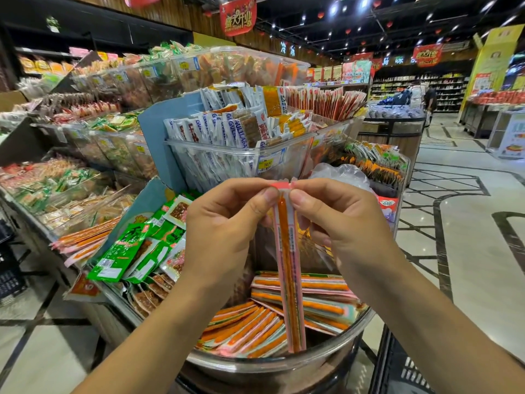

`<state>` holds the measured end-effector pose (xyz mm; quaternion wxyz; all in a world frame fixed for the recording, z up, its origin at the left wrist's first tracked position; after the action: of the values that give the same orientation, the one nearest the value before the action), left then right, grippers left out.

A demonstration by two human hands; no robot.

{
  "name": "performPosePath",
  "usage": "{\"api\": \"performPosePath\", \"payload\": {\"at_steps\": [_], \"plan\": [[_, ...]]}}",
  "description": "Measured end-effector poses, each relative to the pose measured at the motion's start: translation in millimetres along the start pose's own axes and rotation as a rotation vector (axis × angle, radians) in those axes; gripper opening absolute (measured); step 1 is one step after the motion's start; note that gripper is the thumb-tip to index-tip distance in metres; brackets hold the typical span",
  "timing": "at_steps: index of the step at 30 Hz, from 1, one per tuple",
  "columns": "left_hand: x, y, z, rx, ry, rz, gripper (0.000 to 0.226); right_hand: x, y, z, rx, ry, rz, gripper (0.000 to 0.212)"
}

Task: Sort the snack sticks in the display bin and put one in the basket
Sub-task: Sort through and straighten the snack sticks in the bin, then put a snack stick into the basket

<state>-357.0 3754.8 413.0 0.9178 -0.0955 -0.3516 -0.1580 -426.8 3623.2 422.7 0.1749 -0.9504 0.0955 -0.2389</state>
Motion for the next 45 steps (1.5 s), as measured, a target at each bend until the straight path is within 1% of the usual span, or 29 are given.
{"api": "performPosePath", "payload": {"at_steps": [3,7,10,12,14,16,18,22,25,29,32,34,36,38,40,43,45], "plan": [[-3,2,8,-0.012,-0.019,0.009,0.01,-2,-5,-4,0.035,0.055,-0.045,0.014],[-4,3,15,-0.03,-0.016,0.023,0.012,-3,-6,-6,0.0,0.129,-0.093,0.014],[-4,2,18,-0.046,-0.012,0.038,0.013,-1,-4,-7,-0.102,0.184,-0.106,0.012],[-5,2,18,-0.057,-0.001,0.06,0.013,0,-2,-8,-0.237,0.216,-0.117,0.014],[-6,2,18,-0.042,-0.002,0.062,0.012,2,0,-10,-0.35,0.255,-0.104,0.011],[-7,1,12,0.053,-0.011,0.04,0.011,6,2,-14,-0.34,0.275,-0.084,0.008],[-12,-1,1,0.189,0.008,-0.008,0.01,11,8,-20,-0.301,0.298,-0.045,0.013],[-23,-5,-22,0.288,0.135,-0.154,0.013,25,30,-36,-0.274,0.303,0.044,0.006],[-22,-18,-25,0.247,0.199,-0.28,0.014,31,43,-48,-0.215,0.31,0.118,0.01],[-13,-40,-19,0.181,0.223,-0.315,0.013,31,52,-62,-0.153,0.299,0.16,0.009],[-7,-58,-10,0.103,0.243,-0.317,0.018,28,58,-74,-0.147,0.305,0.19,0.004],[-5,-74,-3,0.075,0.26,-0.336,0.015,25,64,-86,-0.177,0.331,0.211,0.004],[-3,-90,6,0.075,0.243,-0.359,0.005,19,73,-98,-0.217,0.347,0.236,0.009],[-1,-110,11,0.05,0.226,-0.364,0.005,9,87,-106,-0.281,0.332,0.234,0.013],[3,-126,11,0.001,0.25,-0.355,0.005,-3,101,-101,-0.345,0.286,0.224,0.012],[0,-164,5,-0.038,0.289,-0.377,0.003,-26,138,-95,-0.427,0.248,0.3,0.015],[-6,-192,-4,-0.046,0.312,-0.414,0.007,-41,165,-94,-0.472,0.227,0.367,0.02]]}}
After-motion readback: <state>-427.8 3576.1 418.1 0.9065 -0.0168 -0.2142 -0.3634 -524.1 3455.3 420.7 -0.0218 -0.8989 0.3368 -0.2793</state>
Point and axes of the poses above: each hand's wrist, its own x-axis towards the middle knuckle, its own y-axis out of the back of the hand, z = x × y, the point moved 3 cm from there along x, towards the middle knuckle, and after that the axes turned 9 degrees about x, right-handed, at the moved point
